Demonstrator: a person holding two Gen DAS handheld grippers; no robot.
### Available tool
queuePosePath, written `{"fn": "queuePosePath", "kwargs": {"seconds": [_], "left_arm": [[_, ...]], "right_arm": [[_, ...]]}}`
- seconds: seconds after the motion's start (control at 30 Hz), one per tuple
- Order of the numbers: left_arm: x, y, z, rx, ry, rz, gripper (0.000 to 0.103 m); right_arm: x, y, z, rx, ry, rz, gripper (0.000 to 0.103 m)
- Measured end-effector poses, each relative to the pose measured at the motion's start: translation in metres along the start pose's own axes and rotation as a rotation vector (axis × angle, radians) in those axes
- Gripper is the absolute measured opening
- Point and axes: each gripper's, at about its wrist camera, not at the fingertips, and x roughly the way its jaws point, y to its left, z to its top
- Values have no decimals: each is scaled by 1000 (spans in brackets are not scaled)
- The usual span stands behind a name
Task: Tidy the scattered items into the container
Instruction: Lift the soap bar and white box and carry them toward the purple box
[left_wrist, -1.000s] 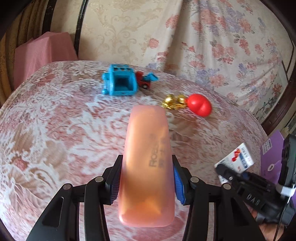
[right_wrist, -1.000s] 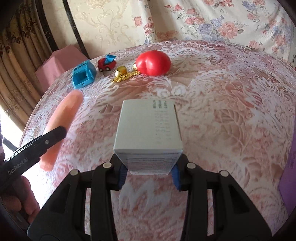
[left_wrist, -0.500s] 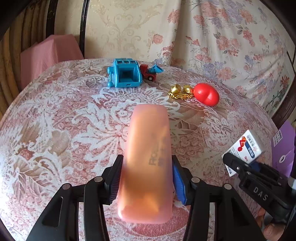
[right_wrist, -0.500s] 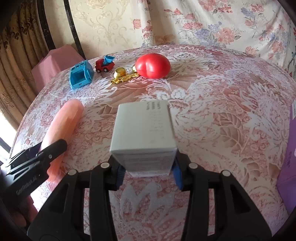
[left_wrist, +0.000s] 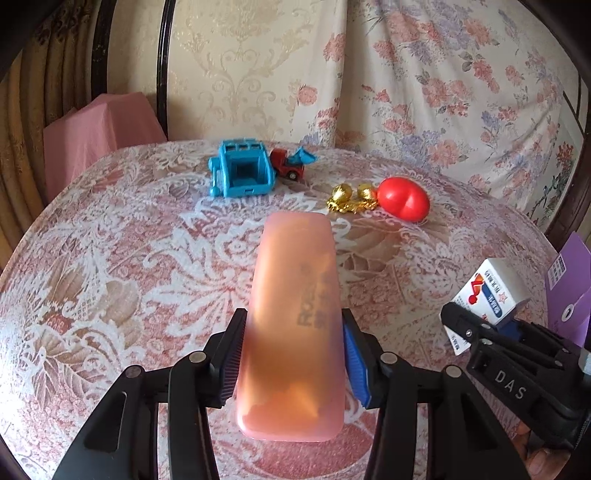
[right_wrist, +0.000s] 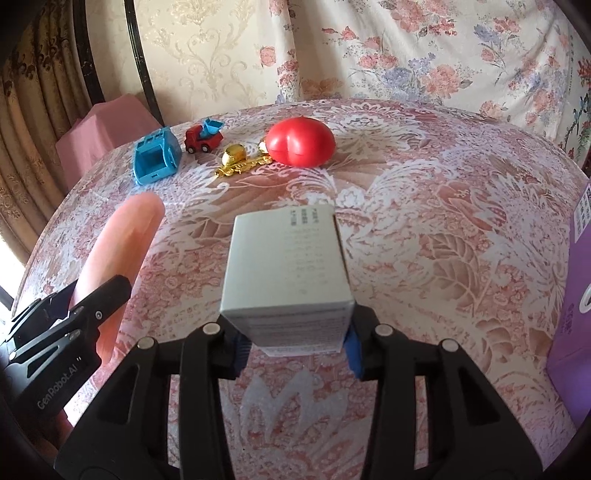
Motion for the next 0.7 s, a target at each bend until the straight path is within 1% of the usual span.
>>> {"fn": "queuePosePath", "kwargs": {"seconds": [0.07,0.33,0.63,0.7], "left_arm": [[0,-1,1,0,-7,0,48],[7,0,0,-11,27,6,48],[7,-7,0,26,29,47,48],[7,-6,0,24,29,44,48]], "right_arm": [[2,-1,-1,5,5,-1,44],[3,-2,-2,9,6,3,44],[5,-1,-2,7,16,-2,44],[5,-1,-2,7,16,-2,44]]}}
